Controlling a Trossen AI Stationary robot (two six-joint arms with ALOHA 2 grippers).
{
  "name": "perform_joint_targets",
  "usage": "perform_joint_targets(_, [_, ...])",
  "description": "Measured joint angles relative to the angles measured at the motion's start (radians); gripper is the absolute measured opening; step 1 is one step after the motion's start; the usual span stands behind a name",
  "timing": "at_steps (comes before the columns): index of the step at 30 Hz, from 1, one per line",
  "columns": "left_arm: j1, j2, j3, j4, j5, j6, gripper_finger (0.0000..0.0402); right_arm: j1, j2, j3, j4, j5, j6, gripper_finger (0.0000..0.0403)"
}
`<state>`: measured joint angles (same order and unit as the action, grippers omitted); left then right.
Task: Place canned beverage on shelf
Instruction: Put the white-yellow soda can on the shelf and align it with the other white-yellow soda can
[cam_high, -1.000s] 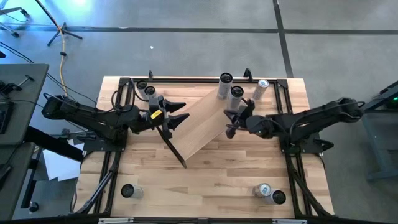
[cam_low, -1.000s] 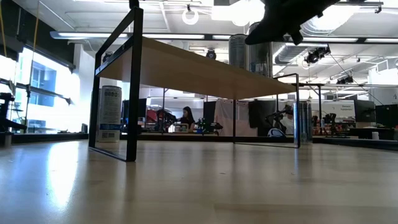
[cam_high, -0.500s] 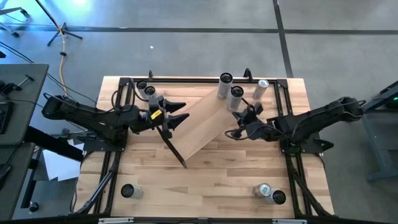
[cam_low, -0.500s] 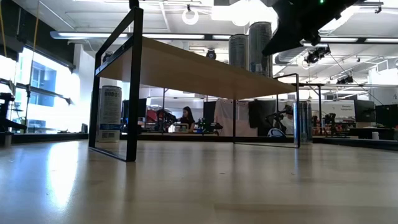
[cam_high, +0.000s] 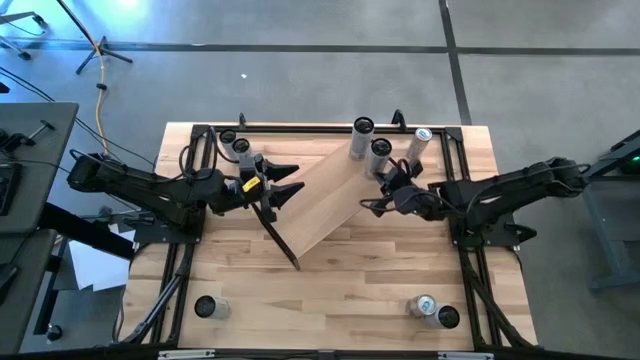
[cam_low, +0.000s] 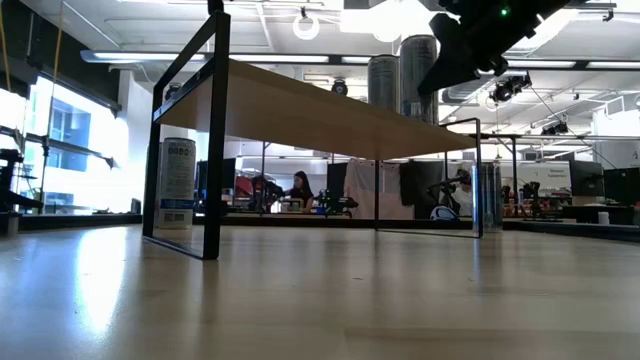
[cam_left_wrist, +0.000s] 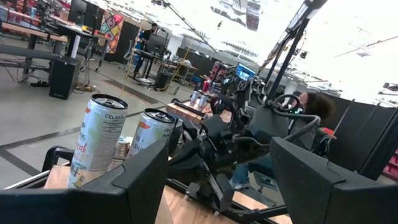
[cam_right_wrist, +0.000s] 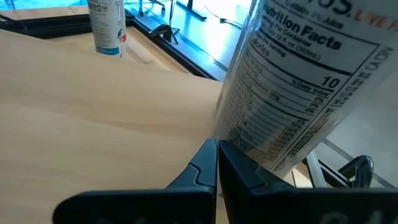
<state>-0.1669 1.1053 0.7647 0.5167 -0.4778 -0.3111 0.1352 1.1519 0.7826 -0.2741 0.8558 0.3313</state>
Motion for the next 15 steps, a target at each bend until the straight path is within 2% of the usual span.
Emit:
perform_joint_targets(9, [0.000, 0.000, 0.000, 0.000, 0.000, 0.000, 0.0251, -0.045, 0.000, 0.000, 0.001, -0.003, -0.052, 0.0000])
perform_joint_targets(15, [0.000, 0.000, 0.000, -0.001, 0.000, 0.000, 0.0251, -0.073, 0.000, 0.000, 0.002, -0.054, -0.053, 0.0000])
